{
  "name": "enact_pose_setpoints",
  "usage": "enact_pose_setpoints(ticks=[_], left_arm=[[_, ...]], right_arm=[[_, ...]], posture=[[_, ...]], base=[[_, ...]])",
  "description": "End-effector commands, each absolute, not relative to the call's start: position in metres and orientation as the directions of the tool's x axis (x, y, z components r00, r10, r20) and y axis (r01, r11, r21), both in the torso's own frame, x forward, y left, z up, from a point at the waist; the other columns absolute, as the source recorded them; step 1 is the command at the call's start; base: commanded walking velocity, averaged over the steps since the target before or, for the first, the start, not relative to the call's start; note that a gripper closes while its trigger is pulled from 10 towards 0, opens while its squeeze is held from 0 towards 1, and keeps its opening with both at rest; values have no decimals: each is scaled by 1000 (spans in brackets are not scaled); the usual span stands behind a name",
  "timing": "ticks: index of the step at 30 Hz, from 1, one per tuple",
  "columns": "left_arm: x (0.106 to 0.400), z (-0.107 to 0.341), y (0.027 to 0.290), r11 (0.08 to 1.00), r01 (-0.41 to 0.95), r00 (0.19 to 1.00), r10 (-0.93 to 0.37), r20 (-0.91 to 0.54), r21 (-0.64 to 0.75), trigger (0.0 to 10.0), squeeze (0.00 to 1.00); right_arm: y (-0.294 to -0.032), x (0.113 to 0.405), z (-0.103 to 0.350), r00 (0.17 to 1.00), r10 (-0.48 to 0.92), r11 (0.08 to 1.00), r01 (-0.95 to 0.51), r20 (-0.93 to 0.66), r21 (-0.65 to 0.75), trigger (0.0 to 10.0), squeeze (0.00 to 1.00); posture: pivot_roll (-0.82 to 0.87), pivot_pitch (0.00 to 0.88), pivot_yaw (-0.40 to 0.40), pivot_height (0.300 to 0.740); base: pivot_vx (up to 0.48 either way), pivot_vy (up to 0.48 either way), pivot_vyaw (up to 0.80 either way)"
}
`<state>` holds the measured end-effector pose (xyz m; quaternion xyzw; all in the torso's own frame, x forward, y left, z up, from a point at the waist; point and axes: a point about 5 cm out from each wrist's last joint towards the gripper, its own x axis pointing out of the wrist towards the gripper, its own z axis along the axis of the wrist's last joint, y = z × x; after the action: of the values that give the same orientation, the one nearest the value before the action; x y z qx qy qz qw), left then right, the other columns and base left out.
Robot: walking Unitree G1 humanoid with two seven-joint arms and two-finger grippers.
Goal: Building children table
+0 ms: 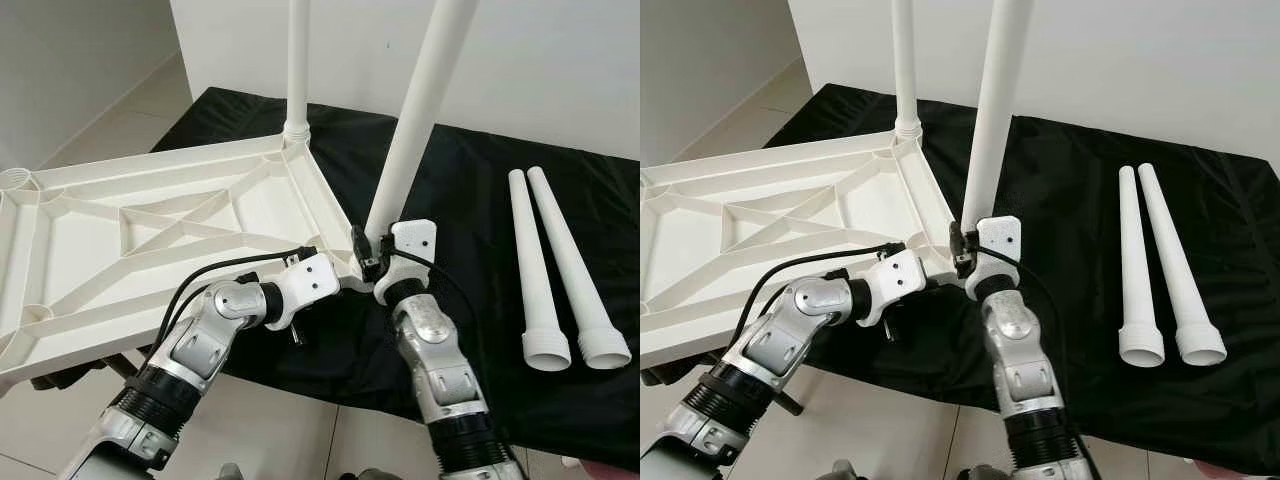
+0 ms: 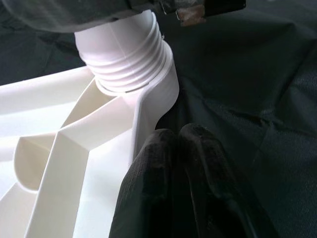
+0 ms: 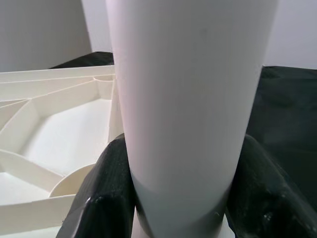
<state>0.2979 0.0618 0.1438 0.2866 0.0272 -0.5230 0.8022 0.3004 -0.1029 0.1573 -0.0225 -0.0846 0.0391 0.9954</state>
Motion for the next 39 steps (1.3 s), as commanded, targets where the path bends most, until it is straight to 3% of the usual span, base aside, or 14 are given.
enact_pose_setpoints(ticks=[1,5,16,17,19,20,35,36,39], left_arm=[[296,144,60,263,863,429,-832,-351,432,10000,0],[296,145,61,262,863,428,-832,-352,432,10000,0],[296,145,61,261,863,428,-832,-353,431,10000,0],[296,145,61,261,863,428,-832,-353,432,10000,0],[296,145,61,260,863,427,-832,-353,432,10000,0],[296,145,61,260,864,427,-833,-353,432,10000,0],[296,145,59,258,865,424,-836,-350,430,10000,0],[296,145,58,259,865,423,-837,-348,430,10000,0],[296,146,57,258,865,421,-838,-346,430,10000,0]], right_arm=[[-119,298,142,994,-61,994,69,94,-83,10000,0],[-119,296,139,986,-147,981,156,84,-117,10000,0],[-116,295,140,989,-123,988,130,79,-78,10000,0],[-116,295,140,990,-114,990,120,79,-70,10000,122],[-115,295,140,991,-110,991,115,79,-64,10000,122],[-114,294,140,992,-101,993,105,78,-51,10000,1000],[-118,300,147,994,-10,999,15,111,-43,10000,1000],[-120,302,147,993,37,999,-33,109,-39,10000,0],[-128,308,148,991,86,996,-84,105,-29,10000,0]], posture=[[-37,35,3,740],[-36,38,4,740],[-38,43,6,740],[-38,43,5,740],[-38,43,5,740],[-38,43,6,740],[-44,34,6,740],[-46,32,5,740],[-47,30,4,740]], base=[[0,0,0],[0,0,0],[0,0,0],[0,0,0],[0,0,0],[0,0,0],[0,0,0],[0,0,0],[0,0,0]])
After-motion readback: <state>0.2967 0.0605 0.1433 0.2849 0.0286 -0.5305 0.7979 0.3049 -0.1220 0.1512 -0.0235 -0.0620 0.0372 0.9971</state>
